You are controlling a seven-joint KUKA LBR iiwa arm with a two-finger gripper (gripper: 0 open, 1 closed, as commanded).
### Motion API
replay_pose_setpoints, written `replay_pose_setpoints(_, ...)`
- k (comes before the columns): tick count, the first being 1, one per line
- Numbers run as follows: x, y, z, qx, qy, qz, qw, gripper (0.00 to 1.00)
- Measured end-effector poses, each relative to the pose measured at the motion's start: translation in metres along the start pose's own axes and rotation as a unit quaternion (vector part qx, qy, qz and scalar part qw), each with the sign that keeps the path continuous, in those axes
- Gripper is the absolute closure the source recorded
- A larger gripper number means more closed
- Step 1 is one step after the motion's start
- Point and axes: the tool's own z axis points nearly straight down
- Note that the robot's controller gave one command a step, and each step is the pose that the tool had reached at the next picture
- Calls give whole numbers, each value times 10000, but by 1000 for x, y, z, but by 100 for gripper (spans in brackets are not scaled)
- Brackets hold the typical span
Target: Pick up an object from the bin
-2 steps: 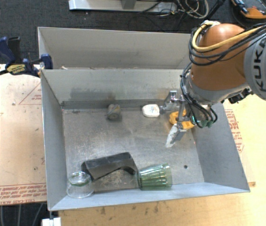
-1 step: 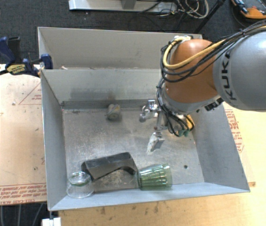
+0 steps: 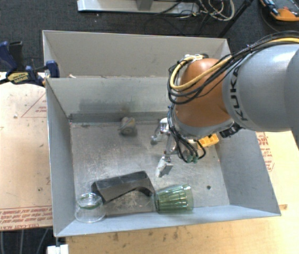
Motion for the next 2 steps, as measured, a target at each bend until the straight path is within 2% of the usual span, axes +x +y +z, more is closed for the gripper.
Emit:
replay_pose_setpoints(1,19,15,12,25,25,685,9976,0)
replay_pose_setpoints(2,26,30,20,4,63,-478,9988,0)
